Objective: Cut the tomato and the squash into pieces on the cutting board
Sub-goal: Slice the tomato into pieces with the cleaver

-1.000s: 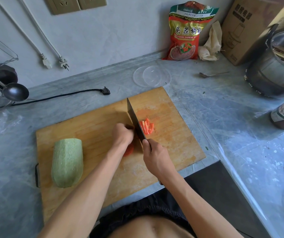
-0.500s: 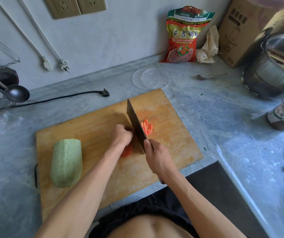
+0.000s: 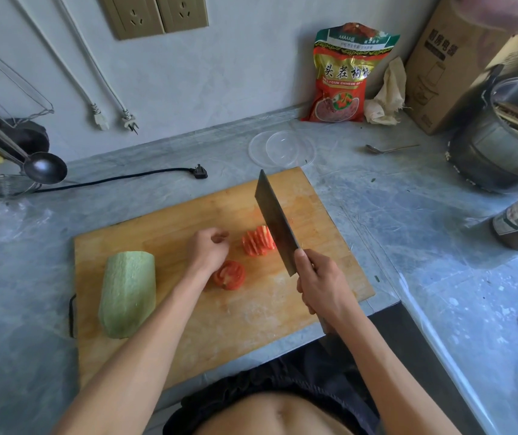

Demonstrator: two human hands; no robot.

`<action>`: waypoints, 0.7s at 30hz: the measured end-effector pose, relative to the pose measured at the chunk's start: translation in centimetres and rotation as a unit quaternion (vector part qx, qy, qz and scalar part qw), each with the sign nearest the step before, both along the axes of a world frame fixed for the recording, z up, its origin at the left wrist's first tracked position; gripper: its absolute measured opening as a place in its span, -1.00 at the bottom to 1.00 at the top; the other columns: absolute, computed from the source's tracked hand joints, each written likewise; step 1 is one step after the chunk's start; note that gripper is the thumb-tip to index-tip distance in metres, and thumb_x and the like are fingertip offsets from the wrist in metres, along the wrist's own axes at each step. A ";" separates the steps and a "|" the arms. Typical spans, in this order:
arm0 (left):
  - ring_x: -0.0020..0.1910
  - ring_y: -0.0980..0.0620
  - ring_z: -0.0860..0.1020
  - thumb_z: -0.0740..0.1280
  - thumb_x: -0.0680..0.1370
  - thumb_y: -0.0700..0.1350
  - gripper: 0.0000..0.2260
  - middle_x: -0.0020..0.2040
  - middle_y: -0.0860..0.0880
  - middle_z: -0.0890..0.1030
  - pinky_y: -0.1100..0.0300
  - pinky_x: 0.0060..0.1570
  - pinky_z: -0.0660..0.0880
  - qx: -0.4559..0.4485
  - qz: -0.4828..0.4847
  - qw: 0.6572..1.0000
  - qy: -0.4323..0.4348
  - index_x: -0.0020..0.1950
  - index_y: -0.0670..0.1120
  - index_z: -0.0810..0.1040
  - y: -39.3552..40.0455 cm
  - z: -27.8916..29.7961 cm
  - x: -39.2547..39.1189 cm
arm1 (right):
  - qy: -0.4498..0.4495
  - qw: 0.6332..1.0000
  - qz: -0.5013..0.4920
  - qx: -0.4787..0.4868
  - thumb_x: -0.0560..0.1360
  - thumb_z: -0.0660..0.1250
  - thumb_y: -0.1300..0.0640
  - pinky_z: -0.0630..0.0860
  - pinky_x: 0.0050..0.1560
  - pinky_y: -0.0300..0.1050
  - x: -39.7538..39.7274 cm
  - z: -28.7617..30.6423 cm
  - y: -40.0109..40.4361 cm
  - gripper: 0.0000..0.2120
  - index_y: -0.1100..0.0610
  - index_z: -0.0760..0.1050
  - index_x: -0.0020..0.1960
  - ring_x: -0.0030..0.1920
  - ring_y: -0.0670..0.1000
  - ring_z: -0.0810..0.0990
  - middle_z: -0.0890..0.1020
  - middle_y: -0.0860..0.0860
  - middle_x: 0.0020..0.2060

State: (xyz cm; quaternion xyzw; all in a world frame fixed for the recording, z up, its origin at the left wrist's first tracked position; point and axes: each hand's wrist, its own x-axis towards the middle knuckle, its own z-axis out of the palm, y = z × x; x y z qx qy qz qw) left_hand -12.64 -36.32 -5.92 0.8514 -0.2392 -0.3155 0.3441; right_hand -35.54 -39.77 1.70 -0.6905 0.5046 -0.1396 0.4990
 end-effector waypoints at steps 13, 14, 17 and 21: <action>0.30 -0.18 0.43 0.46 0.41 0.11 -0.54 0.26 -0.19 0.39 0.06 0.14 0.48 0.121 -0.223 0.958 -0.132 0.24 -0.01 0.48 -5.6 1.6 -6.0 | 0.066 0.997 -0.036 -0.026 0.66 0.10 -0.06 0.52 -0.37 0.15 -2.8 -0.7 -1.1 -0.59 0.20 0.44 -0.20 -0.45 0.01 0.40 0.55 0.24 -0.35; 0.26 -0.18 0.46 0.43 0.46 0.07 -0.59 0.26 -0.18 0.39 0.06 0.13 0.47 0.125 -0.235 0.953 -0.145 0.26 -0.01 0.48 -5.9 1.9 -6.1 | 0.068 0.997 -0.031 -0.025 0.67 0.10 -0.06 0.52 -0.38 0.13 -2.8 -0.7 -1.2 -0.59 0.19 0.44 -0.20 -0.45 0.00 0.39 0.56 0.23 -0.34; 0.18 -0.16 0.51 0.38 0.49 -0.14 -0.65 0.21 -0.15 0.44 0.10 0.13 0.48 0.074 -0.231 0.962 -0.124 0.28 -0.04 0.51 -6.9 2.1 -5.6 | 0.062 0.998 -0.014 -0.020 0.67 0.10 -0.05 0.51 -0.39 0.08 -3.2 -1.0 -2.0 -0.61 0.19 0.48 -0.15 -0.44 -0.01 0.40 0.56 0.24 -0.34; 0.28 -0.05 0.52 0.35 0.46 -0.38 -0.48 0.25 -0.01 0.55 0.44 0.11 0.35 -0.024 -0.206 0.977 -0.047 0.39 -0.04 0.50 -6.8 2.7 -4.9 | 0.059 0.998 -0.002 -0.015 0.67 0.10 -0.04 0.52 -0.37 0.09 -3.8 -1.1 -3.7 -0.62 0.18 0.50 -0.14 -0.43 -0.01 0.42 0.57 0.21 -0.35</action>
